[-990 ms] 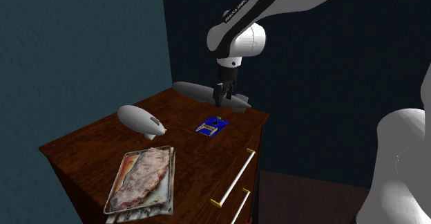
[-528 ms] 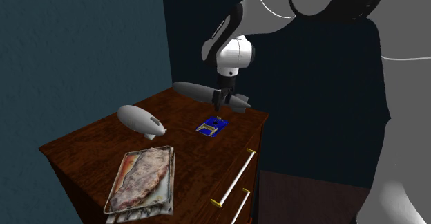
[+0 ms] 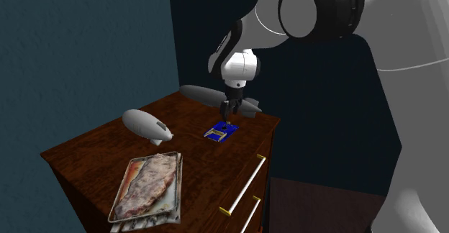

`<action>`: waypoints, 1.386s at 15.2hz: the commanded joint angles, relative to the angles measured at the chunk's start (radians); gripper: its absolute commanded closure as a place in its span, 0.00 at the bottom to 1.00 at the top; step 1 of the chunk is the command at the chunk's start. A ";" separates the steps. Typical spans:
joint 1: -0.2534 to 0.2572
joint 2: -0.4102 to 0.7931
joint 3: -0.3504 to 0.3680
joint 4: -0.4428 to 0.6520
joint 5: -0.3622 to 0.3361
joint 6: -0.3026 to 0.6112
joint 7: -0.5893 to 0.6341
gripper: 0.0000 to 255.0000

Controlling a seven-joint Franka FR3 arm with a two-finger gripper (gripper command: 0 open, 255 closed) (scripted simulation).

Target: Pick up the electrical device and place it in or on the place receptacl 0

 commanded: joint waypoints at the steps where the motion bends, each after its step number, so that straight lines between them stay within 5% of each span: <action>1: -0.010 0.028 0.016 0.003 0.021 0.023 -0.013 0.00; 9: -0.010 0.028 0.016 0.003 0.021 0.023 -0.013 0.00; 10: -0.010 0.028 0.016 0.003 0.021 0.023 -0.013 1.00; 21: -0.002 0.010 0.005 0.003 0.007 0.006 -0.002 1.00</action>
